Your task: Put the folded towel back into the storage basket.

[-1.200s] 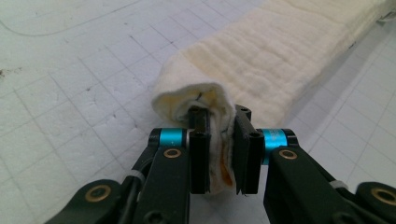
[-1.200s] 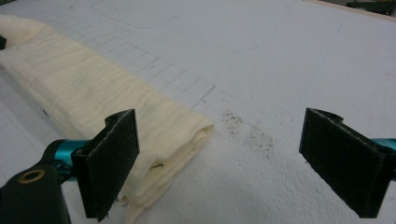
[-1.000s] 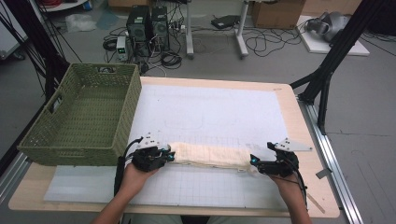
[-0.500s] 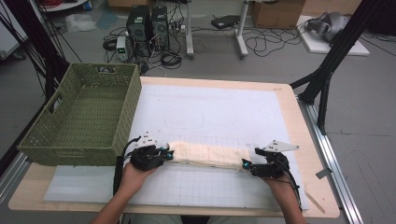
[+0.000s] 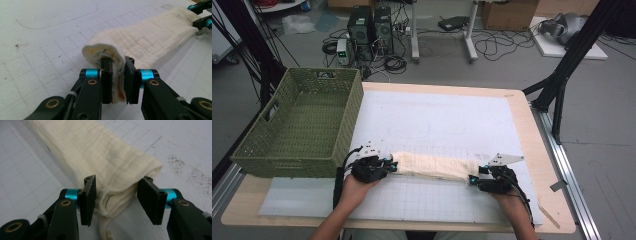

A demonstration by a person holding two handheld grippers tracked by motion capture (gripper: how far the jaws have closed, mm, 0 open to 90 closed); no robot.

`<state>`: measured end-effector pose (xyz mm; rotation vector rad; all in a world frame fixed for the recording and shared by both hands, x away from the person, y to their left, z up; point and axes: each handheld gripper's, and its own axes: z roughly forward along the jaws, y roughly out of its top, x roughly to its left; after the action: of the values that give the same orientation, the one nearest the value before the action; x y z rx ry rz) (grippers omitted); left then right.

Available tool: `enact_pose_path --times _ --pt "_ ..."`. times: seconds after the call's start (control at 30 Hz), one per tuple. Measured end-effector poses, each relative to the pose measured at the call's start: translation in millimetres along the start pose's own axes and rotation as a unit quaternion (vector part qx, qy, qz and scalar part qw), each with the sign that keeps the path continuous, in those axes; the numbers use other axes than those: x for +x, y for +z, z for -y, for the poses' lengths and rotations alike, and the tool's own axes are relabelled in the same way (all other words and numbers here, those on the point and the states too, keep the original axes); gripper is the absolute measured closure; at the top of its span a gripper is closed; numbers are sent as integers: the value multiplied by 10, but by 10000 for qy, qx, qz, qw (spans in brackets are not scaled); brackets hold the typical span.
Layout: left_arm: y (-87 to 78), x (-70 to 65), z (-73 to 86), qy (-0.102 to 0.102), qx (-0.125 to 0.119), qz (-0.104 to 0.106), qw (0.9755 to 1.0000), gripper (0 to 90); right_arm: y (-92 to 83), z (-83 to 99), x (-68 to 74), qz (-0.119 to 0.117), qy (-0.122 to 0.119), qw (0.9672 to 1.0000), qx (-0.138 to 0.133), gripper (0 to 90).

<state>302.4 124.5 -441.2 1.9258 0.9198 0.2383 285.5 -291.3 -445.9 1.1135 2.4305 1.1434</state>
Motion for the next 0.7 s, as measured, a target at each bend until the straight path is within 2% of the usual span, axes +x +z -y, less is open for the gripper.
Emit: enact_pose_path --times 0.13,0.2,0.27,0.37,0.47,0.7 --pt "9 2 7 -24 2 -27 10000 781 21 7 -4 -60 142 9999 -40 499" --pt "11 2 7 -12 9 -36 10000 781 23 7 -7 -55 199 9998 -41 530" --pt "13 1 7 -5 12 -39 10000 781 25 -1 -11 -32 267 9996 -32 596" --pt "13 2 8 6 16 -47 10000 782 32 -12 -16 -139 361 9992 -8 714" --pt "15 3 10 14 32 -53 10000 783 38 -23 8 -131 316 9994 1 763" --pt "-4 9 -1 27 -8 -76 10000 786 31 -64 55 27 146 9999 17 795"
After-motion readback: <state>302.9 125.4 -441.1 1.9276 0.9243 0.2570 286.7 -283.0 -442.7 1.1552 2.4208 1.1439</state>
